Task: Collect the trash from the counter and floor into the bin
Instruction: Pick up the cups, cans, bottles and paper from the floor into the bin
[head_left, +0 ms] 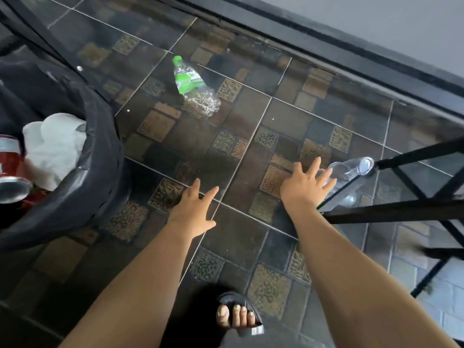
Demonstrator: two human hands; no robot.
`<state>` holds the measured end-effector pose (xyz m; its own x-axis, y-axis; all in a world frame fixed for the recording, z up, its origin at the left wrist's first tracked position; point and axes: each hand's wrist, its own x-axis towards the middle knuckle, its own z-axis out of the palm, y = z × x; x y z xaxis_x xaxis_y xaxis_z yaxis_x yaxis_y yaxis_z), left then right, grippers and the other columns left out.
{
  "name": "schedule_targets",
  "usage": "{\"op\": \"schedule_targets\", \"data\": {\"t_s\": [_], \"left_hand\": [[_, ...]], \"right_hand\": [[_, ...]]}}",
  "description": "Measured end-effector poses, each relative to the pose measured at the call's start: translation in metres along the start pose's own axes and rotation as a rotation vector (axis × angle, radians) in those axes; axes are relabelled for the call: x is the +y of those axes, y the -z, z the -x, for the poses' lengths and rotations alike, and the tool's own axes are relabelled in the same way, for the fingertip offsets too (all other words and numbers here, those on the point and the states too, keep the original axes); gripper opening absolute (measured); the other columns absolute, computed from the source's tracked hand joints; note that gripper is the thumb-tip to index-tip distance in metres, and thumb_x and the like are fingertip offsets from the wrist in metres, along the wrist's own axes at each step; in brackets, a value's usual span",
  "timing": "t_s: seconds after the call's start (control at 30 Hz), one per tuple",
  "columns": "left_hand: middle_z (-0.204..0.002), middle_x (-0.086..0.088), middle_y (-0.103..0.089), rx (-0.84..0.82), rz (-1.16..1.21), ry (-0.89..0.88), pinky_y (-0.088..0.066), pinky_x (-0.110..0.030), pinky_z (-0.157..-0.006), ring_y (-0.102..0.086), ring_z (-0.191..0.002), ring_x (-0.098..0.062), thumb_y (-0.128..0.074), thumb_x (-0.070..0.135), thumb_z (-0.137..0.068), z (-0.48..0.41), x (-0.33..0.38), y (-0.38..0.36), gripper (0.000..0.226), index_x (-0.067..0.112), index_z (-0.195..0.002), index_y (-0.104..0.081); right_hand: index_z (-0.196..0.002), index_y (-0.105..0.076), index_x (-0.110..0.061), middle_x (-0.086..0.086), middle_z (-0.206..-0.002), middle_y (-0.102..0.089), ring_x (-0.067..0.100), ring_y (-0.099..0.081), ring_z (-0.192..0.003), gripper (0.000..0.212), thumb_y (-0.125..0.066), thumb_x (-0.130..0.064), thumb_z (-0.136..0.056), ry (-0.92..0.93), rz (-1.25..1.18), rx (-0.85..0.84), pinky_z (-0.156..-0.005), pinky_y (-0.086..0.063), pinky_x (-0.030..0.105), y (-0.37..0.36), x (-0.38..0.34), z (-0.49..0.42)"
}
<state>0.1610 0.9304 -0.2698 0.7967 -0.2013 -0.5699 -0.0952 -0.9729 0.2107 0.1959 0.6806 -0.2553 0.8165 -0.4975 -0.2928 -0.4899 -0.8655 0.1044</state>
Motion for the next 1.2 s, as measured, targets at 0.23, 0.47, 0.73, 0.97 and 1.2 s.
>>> {"op": "schedule_targets", "data": {"t_s": [0.23,0.47,0.73,0.97,1.2], "left_hand": [[-0.16,-0.01,-0.006,0.033,-0.067,-0.013,-0.049,-0.043,-0.096,-0.02,-0.143,-0.03,-0.065,0.019,-0.092,-0.016,0.002,0.004,0.071,0.03,-0.15,-0.027],[-0.147,-0.013,-0.029,0.125,-0.018,0.117,-0.047,-0.038,-0.092,-0.042,-0.127,-0.029,-0.066,0.01,-0.089,-0.02,0.005,-0.001,0.067,0.018,-0.146,-0.032],[-0.134,-0.011,-0.044,0.267,0.094,0.128,-0.047,-0.036,-0.089,-0.049,-0.118,-0.028,-0.063,0.008,-0.089,-0.023,0.004,0.004,0.049,0.013,-0.135,-0.047],[-0.121,-0.012,-0.057,0.357,0.314,0.133,-0.045,-0.035,-0.089,-0.054,-0.113,-0.029,-0.06,0.004,-0.087,-0.016,0.008,0.014,0.039,0.014,-0.125,-0.061],[-0.119,-0.013,-0.058,0.37,0.345,0.159,-0.045,-0.036,-0.086,-0.055,-0.111,-0.03,-0.064,0.008,-0.088,-0.011,-0.003,0.021,0.037,0.013,-0.124,-0.061]], "right_hand": [[-0.147,-0.038,-0.019,0.001,-0.165,0.002,0.058,-0.008,-0.142,0.052,-0.037,-0.02,-0.095,-0.116,0.144,-0.117,-0.118,-0.005,0.059,-0.004,0.016,-0.015],[-0.14,-0.047,-0.01,-0.002,-0.152,-0.03,0.045,-0.028,-0.135,0.053,-0.054,-0.008,-0.088,-0.103,0.117,-0.1,-0.105,-0.036,0.051,-0.001,0.02,-0.023],[-0.132,-0.056,-0.01,0.004,-0.149,-0.038,0.031,-0.045,-0.122,0.047,-0.06,-0.002,-0.086,0.171,0.137,0.092,-0.096,-0.04,0.042,0.004,0.006,-0.019],[-0.143,-0.04,-0.009,0.012,-0.16,-0.023,0.035,-0.037,-0.135,0.074,-0.065,0.013,-0.077,0.66,0.042,0.05,-0.11,-0.036,0.042,0.005,-0.034,0.001],[-0.143,-0.043,-0.022,0.004,-0.155,-0.036,0.027,-0.03,-0.143,0.056,-0.053,-0.038,-0.091,0.498,-0.266,0.18,-0.114,-0.019,0.056,-0.006,-0.025,0.002]]}}
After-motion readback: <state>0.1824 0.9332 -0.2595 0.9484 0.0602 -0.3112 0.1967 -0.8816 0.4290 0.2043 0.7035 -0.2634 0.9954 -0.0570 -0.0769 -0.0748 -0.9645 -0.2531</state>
